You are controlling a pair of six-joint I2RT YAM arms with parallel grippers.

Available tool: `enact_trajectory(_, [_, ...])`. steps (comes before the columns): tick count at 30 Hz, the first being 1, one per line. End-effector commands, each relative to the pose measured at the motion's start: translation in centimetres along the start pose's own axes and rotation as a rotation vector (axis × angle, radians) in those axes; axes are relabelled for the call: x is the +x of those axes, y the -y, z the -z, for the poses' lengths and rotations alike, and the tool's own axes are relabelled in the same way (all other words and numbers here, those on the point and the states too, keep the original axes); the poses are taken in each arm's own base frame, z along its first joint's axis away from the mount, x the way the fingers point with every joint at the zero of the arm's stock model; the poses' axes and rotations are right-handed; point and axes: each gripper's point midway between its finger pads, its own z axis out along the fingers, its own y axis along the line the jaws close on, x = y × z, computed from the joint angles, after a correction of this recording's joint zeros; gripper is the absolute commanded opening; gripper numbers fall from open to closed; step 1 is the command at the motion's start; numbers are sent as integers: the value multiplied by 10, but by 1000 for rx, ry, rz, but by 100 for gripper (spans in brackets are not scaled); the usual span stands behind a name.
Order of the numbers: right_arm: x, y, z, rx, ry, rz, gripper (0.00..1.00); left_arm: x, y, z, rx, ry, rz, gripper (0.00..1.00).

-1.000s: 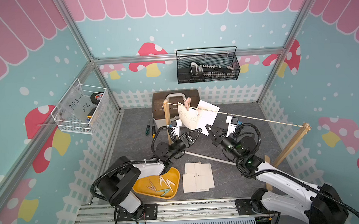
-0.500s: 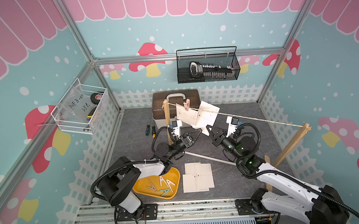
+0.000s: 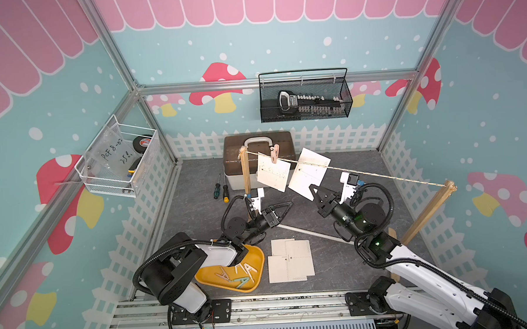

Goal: Remove the postcards from the strings
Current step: Place the postcard on the postcard.

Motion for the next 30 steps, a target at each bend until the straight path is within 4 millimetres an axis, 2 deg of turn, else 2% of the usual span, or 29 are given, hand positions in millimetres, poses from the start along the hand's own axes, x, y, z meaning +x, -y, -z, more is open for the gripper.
enact_trajectory(1, [13,14,10,57,-48,-12,0,4,-1,8,-13,-29,-51,91])
enact_trajectory(5, [31,23,22,92,-131,-31,0,9,1,14,-43,-64,-95,90])
enact_trajectory(12, [79,31,48,143,-391,-63,0,8,8,32,-182,-111,-277,90])
enact_trajectory(17, [96,30,72,181,-546,-42,0,0,22,52,-274,-111,-429,91])
enact_trajectory(20, [112,32,87,217,-683,-37,0,-4,27,63,-304,-97,-477,92])
enact_trajectory(24, [147,38,107,263,-922,-88,0,-11,26,78,-348,-35,-483,92])
enact_trajectory(28, [159,24,120,198,-1087,-94,0,-15,30,85,-353,-1,-500,93])
enact_trajectory(30, [160,8,122,108,-1157,-96,0,-15,32,87,-349,2,-509,93])
